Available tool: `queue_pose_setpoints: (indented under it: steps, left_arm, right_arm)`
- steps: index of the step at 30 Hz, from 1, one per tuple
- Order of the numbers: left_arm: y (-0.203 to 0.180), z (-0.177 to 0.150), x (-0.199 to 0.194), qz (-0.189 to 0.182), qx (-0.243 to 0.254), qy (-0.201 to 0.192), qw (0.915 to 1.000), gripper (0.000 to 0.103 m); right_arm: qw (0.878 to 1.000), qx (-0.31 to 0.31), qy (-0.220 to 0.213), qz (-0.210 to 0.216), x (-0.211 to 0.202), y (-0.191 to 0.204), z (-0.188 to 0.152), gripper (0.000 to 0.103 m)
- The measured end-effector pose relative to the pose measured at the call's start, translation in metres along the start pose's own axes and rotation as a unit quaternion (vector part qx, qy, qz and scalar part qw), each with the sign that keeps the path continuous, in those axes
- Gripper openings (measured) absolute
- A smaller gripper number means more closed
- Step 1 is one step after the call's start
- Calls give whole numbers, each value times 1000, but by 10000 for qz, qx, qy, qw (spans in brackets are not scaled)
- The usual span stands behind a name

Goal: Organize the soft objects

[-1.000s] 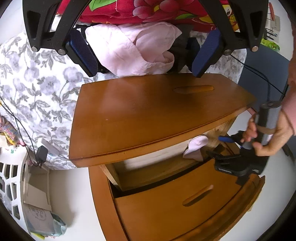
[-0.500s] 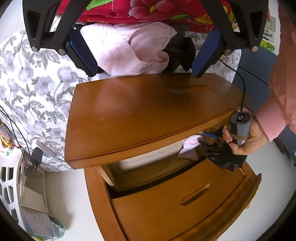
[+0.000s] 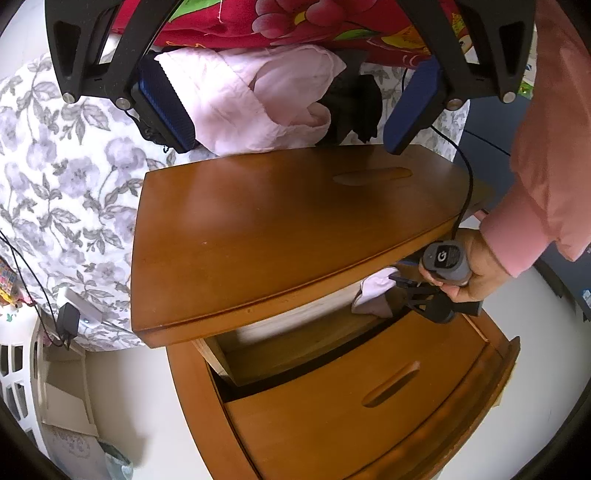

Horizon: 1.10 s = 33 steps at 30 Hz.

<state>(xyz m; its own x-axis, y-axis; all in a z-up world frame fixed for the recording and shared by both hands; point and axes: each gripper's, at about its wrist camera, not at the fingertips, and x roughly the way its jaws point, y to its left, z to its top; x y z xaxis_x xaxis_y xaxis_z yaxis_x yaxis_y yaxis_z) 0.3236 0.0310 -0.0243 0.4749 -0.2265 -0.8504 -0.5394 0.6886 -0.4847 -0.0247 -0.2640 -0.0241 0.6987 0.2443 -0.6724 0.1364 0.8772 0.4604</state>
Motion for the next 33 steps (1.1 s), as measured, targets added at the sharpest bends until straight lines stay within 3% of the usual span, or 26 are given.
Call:
queue_pose_setpoints:
  steps: [10, 17, 33]
  left_arm:
    - [9, 4, 6, -103, -239, -60, 9996, 19]
    - [11, 5, 8, -195, -261, -31, 9995, 7]
    - [12, 2, -25, 66, 100, 51, 9999, 5]
  right_arm:
    - [9999, 92, 60, 108, 3, -3, 1, 103]
    - [9999, 96, 83, 93, 3, -2, 1, 103]
    - [9999, 15, 4, -149, 1, 2, 0, 103]
